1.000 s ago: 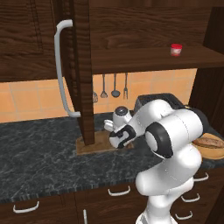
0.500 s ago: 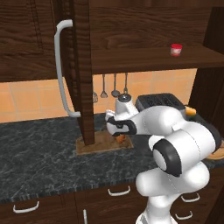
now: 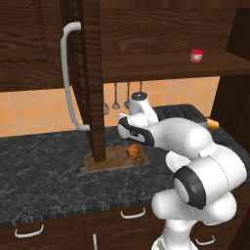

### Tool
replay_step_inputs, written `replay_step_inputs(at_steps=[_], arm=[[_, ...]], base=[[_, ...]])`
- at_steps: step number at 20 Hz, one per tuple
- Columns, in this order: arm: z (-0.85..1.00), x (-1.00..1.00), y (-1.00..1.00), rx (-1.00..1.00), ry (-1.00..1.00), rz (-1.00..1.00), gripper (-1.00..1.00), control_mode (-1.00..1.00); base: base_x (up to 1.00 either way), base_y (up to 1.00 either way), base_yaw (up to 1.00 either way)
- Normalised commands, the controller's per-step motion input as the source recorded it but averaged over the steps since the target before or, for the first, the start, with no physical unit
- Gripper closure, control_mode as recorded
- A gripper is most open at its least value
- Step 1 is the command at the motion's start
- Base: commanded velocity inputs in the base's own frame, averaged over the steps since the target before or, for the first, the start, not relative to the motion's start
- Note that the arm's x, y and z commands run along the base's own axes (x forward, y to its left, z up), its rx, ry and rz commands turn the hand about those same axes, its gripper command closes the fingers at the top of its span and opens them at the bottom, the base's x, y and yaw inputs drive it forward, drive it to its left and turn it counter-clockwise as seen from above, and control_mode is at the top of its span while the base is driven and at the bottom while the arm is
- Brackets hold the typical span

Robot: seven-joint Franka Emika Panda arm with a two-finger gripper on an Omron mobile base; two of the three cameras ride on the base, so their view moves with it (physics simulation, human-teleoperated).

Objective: From the different types of pastries on the counter, select a croissant and place it on the cutting board. Then retrieve a jar of jam from the cabinet and place it alongside the croissant on the cutting board.

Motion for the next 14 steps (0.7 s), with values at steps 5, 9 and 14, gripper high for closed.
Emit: replay_step_inputs(at_steps=[5,9,14], arm=[[0.43,-0.20,0.00,-0.05,0.00,-0.01,-1.00,-1.00],[0.47,-0.20,-0.01,-0.05,0.00,-0.03,-1.00,-1.00],[0.47,-0.40,-0.15,0.00,0.00,-0.02,-1.00,-1.00]], base=[[0.00,0.00,0.00],[0.00,0.00,0.00],[0.00,0.00,0.00]])
